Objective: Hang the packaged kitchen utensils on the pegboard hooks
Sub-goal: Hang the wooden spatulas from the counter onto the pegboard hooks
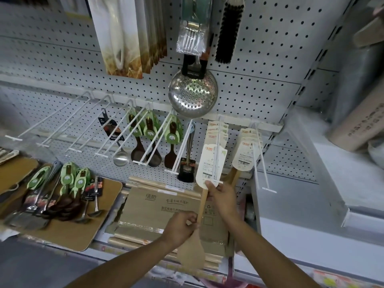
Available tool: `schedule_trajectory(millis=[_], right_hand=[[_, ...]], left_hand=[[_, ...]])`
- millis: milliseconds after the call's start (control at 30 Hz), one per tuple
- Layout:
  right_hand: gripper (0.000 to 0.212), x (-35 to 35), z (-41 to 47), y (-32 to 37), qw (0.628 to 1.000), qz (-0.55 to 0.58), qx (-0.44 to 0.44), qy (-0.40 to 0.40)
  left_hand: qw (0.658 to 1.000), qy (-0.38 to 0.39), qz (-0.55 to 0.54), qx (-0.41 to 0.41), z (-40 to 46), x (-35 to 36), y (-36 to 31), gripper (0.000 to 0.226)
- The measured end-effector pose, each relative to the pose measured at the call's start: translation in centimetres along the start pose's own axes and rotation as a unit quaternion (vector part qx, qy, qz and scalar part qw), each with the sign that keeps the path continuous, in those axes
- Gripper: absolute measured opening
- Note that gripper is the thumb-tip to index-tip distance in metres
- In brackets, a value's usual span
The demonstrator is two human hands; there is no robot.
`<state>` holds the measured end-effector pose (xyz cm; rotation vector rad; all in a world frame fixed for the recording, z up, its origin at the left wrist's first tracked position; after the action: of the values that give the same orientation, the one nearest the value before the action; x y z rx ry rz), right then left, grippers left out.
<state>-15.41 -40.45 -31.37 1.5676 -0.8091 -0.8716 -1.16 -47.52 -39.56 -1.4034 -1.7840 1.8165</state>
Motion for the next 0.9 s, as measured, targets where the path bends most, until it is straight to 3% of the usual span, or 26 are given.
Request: schedule_trajectory(millis=[33, 133, 200, 467, 567, 633, 700, 767, 833, 900], right_hand=[[0.015, 0.1, 0.6, 0.1, 1.000, -0.003, 0.001, -0.005], [0.013, 0.4, 2.0, 0.6, 1.000, -0.002, 0.021, -0.009], [0.014, 0.4, 3.2, 0.4, 0.999, -0.015, 0.036, -0.010], [0.006, 0.1, 6.4, -0.5, 0.996, -0.091, 0.020, -0.016], [0.020, -0.1, 6.4, -0.8, 0.993, -0.105, 0.044, -0.005], [0.025, -0.4, 5.5, -1.2, 0.986, -0.158, 0.046, -0.002], [0.027, -0.6, 4.1, -1.1, 0.973, -0.230, 0.020, 0.016], [0.031, -0.1, 2.4, -0.1, 0.951, -0.297, -0.001, 0.089], [0.032, 1.2, 0.8, 1.0, 0.923, -0.346, -0.066, 0.154], [0.029, 3.3, -0.2, 1.3, 0.910, -0.345, -0.151, 0.171]], left_hand=[[1.000, -0.001, 0.004, -0.002, 0.5, 0.0, -0.2, 0.011], [1.000, -0.010, 0.018, -0.006, 1.8, 0.1, -1.2, 0.036], [0.999, -0.016, 0.032, -0.003, 2.5, 0.2, -1.7, 0.039], [0.999, -0.017, 0.033, 0.002, 3.7, 0.4, -2.5, 0.016], [0.998, -0.029, 0.041, 0.030, 3.2, -1.1, -1.8, 0.047], [0.993, -0.043, 0.089, 0.071, 2.7, -2.9, -1.2, 0.052], [0.986, -0.051, 0.120, 0.105, 2.1, -5.2, -0.7, 0.050], [0.978, -0.064, 0.145, 0.135, 1.3, -7.6, -0.1, 0.050], [0.967, -0.077, 0.178, 0.165, 0.4, -10.1, 0.4, 0.049], [0.957, -0.094, 0.199, 0.190, -0.5, -12.8, 1.2, 0.044]])
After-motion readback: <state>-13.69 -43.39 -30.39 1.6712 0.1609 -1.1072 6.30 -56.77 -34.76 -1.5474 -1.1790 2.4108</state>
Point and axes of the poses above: each hand's wrist, its own z-axis towards the middle knuckle, its own x-axis out of the palm, y = z × x, the point moved 2 cm from there along z, towards the middle knuckle, and after that the axes turned 9 degrees about -y, right-handed, at the moved point
